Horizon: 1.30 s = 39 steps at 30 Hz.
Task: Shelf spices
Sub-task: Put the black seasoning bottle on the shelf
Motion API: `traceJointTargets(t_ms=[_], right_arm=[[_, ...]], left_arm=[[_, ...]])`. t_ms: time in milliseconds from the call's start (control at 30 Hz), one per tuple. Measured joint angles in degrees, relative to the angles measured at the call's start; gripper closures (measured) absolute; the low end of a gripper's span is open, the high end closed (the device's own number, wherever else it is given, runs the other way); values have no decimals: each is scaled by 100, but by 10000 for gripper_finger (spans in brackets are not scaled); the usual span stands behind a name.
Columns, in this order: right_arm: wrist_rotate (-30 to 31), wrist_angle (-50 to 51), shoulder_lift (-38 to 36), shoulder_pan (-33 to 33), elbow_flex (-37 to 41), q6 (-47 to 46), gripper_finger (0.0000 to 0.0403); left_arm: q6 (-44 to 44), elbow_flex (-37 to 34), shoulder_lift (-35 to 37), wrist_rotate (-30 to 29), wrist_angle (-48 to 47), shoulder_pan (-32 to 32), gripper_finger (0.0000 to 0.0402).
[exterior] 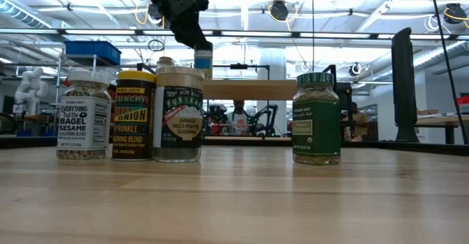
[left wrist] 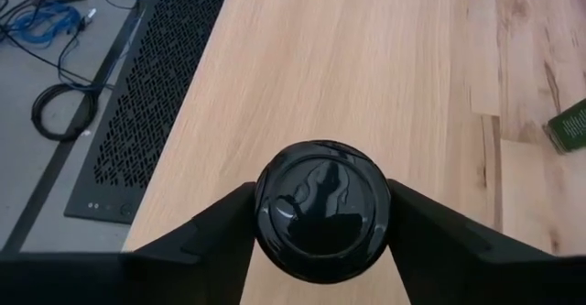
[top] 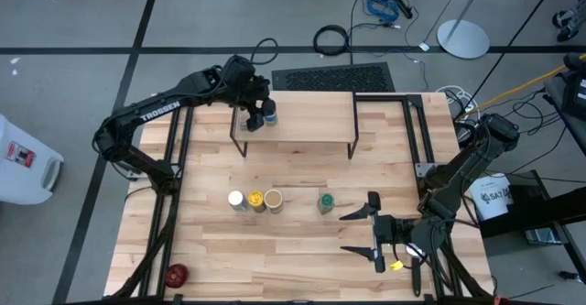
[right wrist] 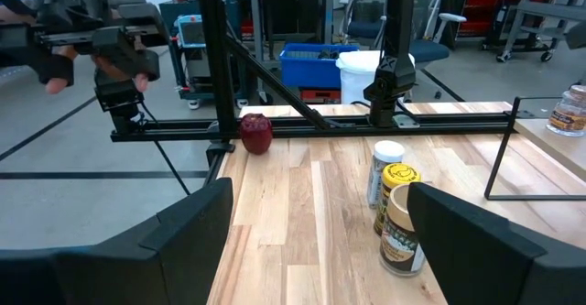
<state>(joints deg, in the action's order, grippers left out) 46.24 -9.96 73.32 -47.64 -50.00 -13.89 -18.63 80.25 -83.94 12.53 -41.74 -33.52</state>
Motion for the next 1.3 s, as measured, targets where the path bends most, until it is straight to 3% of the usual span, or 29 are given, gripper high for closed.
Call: traceJointTargets(t_ms=[733, 1100, 1300], right_arm=[[0, 3, 0, 0, 0, 4, 88], [-1, 0, 0, 4, 0, 21, 88], [0, -1, 0, 4, 0, 33, 88]], left_arm=[[176, -7, 398, 74, -952, 7, 179], [184, -7, 409, 72, -959, 20, 179], [186, -7, 409, 72, -947, 21, 151]])
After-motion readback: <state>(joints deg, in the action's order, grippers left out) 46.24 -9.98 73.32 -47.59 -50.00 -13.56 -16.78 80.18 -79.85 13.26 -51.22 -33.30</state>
